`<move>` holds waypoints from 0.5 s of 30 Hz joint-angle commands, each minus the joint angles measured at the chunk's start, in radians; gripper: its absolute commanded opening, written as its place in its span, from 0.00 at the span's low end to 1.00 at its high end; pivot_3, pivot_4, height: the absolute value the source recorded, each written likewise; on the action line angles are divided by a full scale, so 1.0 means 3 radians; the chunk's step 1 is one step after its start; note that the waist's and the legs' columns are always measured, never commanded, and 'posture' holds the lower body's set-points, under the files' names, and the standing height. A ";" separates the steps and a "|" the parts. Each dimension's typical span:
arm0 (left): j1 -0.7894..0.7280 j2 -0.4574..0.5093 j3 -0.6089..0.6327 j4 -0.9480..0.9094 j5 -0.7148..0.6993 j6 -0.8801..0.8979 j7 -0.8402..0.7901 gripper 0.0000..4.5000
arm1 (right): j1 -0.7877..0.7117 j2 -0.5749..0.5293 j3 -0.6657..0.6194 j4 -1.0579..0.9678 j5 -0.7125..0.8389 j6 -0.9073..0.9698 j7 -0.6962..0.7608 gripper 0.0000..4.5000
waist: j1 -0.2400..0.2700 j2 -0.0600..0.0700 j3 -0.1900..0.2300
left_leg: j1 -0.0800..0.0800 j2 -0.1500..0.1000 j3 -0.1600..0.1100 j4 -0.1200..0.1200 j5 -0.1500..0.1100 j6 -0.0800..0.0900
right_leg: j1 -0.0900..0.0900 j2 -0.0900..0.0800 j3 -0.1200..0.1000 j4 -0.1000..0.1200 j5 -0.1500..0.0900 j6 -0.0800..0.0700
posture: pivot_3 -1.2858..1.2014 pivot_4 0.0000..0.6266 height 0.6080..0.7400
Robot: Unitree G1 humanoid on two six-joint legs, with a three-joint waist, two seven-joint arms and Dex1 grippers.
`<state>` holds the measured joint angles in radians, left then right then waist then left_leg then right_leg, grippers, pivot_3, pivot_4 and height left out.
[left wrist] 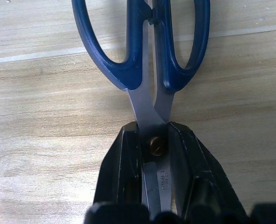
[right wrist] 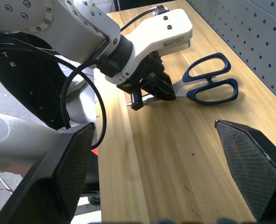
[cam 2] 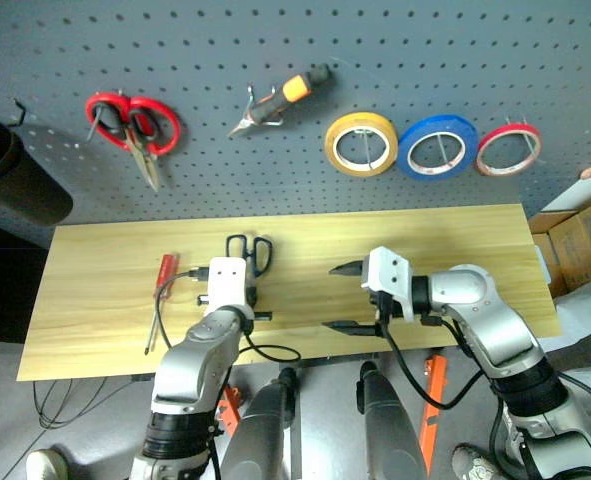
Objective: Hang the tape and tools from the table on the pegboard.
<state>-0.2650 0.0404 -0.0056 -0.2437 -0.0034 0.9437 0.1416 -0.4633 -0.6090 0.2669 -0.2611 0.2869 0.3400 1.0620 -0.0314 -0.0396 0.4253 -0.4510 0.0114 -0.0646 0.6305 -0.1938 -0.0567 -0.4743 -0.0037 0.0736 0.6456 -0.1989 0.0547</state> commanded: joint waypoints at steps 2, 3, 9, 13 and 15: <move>0.0072 -0.0120 0.0064 -0.0068 -0.0068 -0.0090 -0.0052 0.12 | -0.0013 -0.0004 -0.0048 -0.0083 0.0006 -0.0058 0.0014 1.00 | 0.0000 0.0000 0.0000 | 0.0000 0.0000 0.0000 0.0000 0.0000 0.0000 | 0.0000 0.0000 0.0000 0.0000 0.0000 0.0000 | 0.51 0.77 1.00; 0.0075 -0.0141 0.0067 -0.0078 -0.0086 -0.0103 -0.0070 0.12 | -0.0012 -0.0005 -0.0049 -0.0080 0.0005 -0.0062 0.0015 1.00 | 0.0001 -0.0001 0.0000 | 0.0000 0.0000 0.0000 0.0000 0.0000 0.0000 | 0.0000 0.0000 0.0000 0.0000 0.0000 0.0000 | 0.51 0.77 1.00; 0.0306 -0.0343 0.0077 -0.0493 -0.0263 -0.0064 -0.0180 0.12 | -0.0003 -0.0004 -0.0074 -0.0112 0.0010 -0.0044 -0.0022 1.00 | 0.0003 -0.0007 0.0004 | -0.0003 -0.0002 0.0000 0.0000 0.0000 0.0000 | 0.0000 -0.0003 0.0000 -0.0003 -0.0001 0.0001 | 0.51 0.76 1.00; 0.0510 -0.0292 0.0041 -0.0828 -0.0293 0.0102 -0.0210 0.12 | 0.0017 0.0003 -0.0102 -0.0158 0.0049 0.0011 -0.0061 1.00 | -0.0006 -0.0010 0.0007 | -0.0003 -0.0001 -0.0001 -0.0002 0.0000 -0.0001 | -0.0001 -0.0002 0.0000 -0.0003 -0.0001 0.0001 | 0.52 0.75 1.00; 0.0552 -0.0269 0.0046 -0.0892 -0.0282 0.0148 -0.0213 0.12 | 0.0019 0.0008 -0.0100 -0.0150 0.0049 0.0009 -0.0072 1.00 | -0.0001 -0.0011 0.0008 | -0.0002 0.0000 -0.0002 -0.0002 0.0000 -0.0001 | -0.0001 0.0000 -0.0001 -0.0001 -0.0001 0.0001 | 0.52 0.75 1.00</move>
<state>-0.1116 -0.0425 0.0166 -0.4516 -0.0819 0.9799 0.0824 -0.4611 -0.6089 0.2543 -0.2637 0.2892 0.3434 1.0420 -0.0317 -0.0428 0.4276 -0.4516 0.0114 -0.0656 0.6301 -0.1938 -0.0569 -0.4745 -0.0036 0.0732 0.6452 -0.1992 0.0551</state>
